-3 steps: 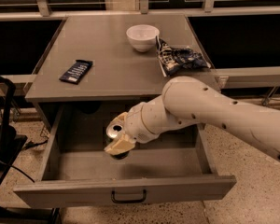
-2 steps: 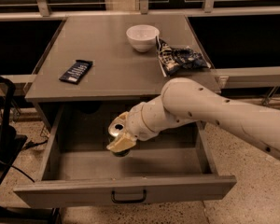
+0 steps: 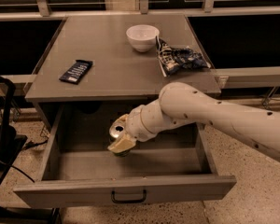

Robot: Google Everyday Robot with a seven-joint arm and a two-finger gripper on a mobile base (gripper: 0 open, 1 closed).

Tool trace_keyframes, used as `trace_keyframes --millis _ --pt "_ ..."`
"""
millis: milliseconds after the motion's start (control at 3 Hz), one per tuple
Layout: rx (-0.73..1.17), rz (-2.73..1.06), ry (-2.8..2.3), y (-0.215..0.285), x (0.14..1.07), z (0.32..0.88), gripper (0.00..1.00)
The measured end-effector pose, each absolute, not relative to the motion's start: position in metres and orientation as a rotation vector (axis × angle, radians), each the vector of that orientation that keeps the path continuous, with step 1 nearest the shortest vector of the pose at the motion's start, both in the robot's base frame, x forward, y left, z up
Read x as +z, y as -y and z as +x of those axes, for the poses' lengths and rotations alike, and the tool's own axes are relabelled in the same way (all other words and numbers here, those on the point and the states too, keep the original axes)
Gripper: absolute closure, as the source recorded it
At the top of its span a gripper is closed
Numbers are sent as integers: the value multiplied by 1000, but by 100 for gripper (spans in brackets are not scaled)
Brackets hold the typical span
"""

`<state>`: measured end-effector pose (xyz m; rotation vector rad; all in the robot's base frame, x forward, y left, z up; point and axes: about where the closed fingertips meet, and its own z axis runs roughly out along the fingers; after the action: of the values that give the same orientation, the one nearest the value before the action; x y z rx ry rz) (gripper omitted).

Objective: Place green can into top drawer

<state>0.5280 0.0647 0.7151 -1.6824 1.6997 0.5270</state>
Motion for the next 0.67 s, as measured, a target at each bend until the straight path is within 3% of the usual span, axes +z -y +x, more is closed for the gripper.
trace_keyframes --millis 667 --pt "543 -1676 -1734 -59 685 520 100"
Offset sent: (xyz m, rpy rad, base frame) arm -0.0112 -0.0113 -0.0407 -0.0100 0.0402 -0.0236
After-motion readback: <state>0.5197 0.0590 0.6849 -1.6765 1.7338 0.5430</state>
